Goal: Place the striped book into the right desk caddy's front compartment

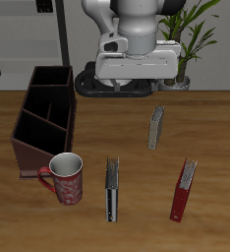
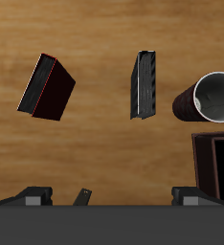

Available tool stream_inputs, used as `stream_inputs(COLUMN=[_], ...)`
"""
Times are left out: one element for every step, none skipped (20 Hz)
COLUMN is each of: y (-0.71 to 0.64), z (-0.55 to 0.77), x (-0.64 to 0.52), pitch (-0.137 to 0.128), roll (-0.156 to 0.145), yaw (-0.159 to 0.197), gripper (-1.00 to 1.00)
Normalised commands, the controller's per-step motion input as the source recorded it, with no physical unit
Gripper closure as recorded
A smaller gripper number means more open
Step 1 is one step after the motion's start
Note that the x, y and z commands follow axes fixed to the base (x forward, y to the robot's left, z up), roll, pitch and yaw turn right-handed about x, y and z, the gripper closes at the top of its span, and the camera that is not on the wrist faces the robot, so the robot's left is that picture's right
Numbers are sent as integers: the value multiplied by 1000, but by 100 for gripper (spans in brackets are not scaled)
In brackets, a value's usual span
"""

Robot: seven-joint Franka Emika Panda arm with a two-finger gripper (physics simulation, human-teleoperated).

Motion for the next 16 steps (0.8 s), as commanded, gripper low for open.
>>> stream_inputs(y=[59, -170, -174, -109, -233, 8, -343, -327, 3, -140, 46, -209, -73, 33, -104, -45], z=[-251, -192, -199, -127, -219, -6, -222, -276, 10, -91, -73, -42, -126, -96, -35, -32], x=[687, 602, 547, 519, 698, -42, 880, 699, -39, 463, 470, 240, 366, 344, 378, -69], pitch=[113, 36, 75, -55, 42, 0, -84, 106, 0, 29, -45, -9, 32, 3, -65, 0], roll=[112, -45, 27, -10, 35, 0, -58, -95, 0, -31, 56, -50, -8, 13, -57, 0], yaw=[65, 144, -84, 212, 176, 0, -97, -56, 0, -85, 142, -19, -96, 116, -19, 0], gripper=[-100, -100, -100, -100, -100, -100, -100, -100, -100, -100, -100, -100, -100, -100, -100, -100])
